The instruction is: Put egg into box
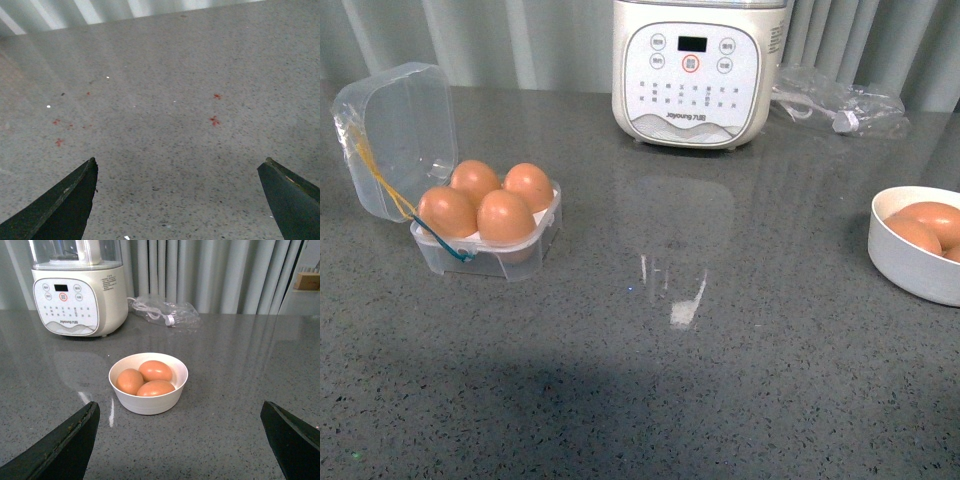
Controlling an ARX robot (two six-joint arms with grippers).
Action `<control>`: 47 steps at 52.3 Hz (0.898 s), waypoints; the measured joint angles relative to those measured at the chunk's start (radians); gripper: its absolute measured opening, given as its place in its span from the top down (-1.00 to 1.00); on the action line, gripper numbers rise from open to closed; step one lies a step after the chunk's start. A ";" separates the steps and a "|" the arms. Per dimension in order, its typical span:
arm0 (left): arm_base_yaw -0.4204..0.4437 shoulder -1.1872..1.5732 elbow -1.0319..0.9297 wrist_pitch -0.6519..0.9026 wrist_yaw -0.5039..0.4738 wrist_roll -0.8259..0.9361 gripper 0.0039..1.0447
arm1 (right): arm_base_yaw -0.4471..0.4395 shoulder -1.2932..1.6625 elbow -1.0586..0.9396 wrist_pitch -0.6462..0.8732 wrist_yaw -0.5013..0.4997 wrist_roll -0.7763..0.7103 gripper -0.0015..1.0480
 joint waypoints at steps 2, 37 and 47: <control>-0.015 0.009 0.010 -0.018 0.007 -0.013 -0.87 | 0.000 0.000 0.000 0.000 0.000 0.000 -0.86; -0.259 0.022 -0.003 -0.100 0.045 -0.199 -0.87 | 0.000 0.000 0.000 0.000 0.000 0.000 -0.86; -0.358 -0.026 -0.004 -0.147 0.091 -0.244 -0.87 | 0.000 0.000 0.000 0.000 0.000 0.000 -0.86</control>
